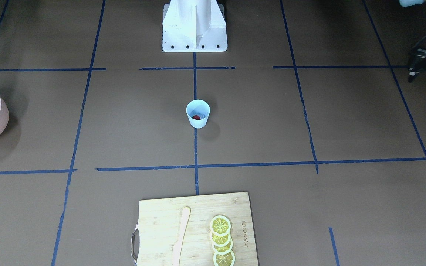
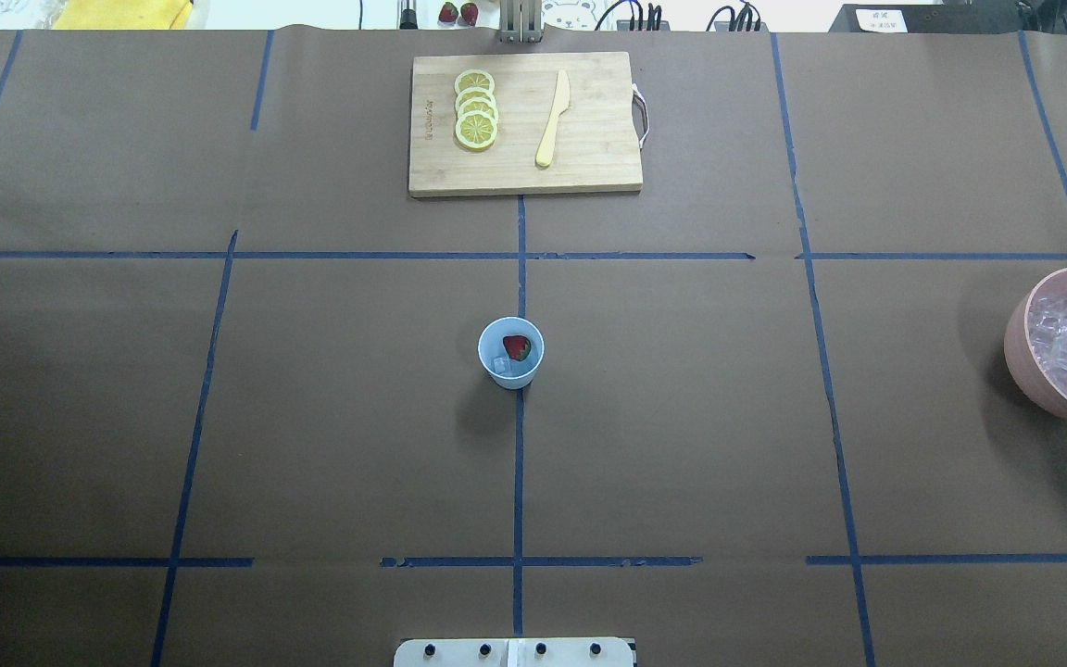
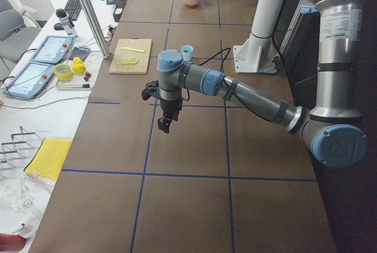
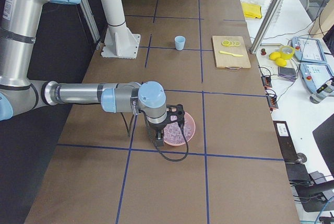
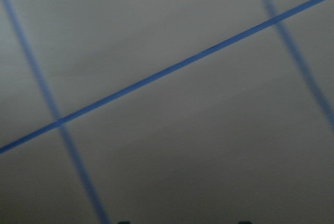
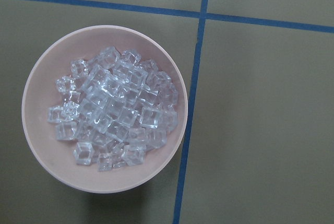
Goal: Put ice and strawberries in cup
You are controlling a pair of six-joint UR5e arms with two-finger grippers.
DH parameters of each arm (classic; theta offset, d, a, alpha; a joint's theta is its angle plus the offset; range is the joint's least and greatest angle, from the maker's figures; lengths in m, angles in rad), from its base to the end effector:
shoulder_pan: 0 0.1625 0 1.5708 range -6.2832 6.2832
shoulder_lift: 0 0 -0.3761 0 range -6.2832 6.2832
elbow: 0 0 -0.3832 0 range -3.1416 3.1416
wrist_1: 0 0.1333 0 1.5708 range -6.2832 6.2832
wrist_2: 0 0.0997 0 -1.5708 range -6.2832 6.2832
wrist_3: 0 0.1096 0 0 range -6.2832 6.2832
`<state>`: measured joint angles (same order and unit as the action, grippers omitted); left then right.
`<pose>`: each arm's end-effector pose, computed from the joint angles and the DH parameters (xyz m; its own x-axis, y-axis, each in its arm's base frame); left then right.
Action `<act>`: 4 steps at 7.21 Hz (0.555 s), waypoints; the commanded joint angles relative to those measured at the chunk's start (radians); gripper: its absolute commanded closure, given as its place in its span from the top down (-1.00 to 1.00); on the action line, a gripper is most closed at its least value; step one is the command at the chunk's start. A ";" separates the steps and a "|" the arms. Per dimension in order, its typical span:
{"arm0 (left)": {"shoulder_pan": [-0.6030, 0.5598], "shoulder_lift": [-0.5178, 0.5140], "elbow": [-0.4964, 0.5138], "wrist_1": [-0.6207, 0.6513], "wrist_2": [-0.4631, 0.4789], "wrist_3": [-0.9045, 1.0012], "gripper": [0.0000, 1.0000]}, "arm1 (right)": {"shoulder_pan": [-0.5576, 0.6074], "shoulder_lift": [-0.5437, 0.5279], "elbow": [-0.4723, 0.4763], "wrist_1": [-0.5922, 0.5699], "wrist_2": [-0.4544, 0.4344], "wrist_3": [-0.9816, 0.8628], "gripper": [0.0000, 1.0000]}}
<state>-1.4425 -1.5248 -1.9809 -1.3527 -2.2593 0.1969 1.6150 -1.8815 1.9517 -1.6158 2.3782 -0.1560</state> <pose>-0.0053 -0.4562 0.4710 0.7147 0.3788 -0.5880 -0.2717 0.9250 0.2657 0.0704 -0.3661 0.5670 0.6900 -0.1430 0.7096 0.0638 0.9885 0.1371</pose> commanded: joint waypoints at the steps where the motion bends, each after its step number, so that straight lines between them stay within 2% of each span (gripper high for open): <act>1: -0.068 -0.020 0.086 0.192 -0.101 0.049 0.79 | -0.024 0.044 0.004 -0.075 -0.081 -0.054 0.99; 2: -0.067 -0.015 0.109 0.193 -0.136 0.029 0.99 | -0.026 0.051 0.000 -0.078 -0.108 -0.054 0.99; 4: -0.068 -0.003 0.117 0.176 -0.155 0.033 1.00 | -0.036 0.051 0.001 -0.113 -0.094 -0.051 0.99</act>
<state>-1.5106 -1.5305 -1.8780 -1.1714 -2.4020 0.2297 1.5868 -1.8318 1.9540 -1.7092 2.2840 -0.2070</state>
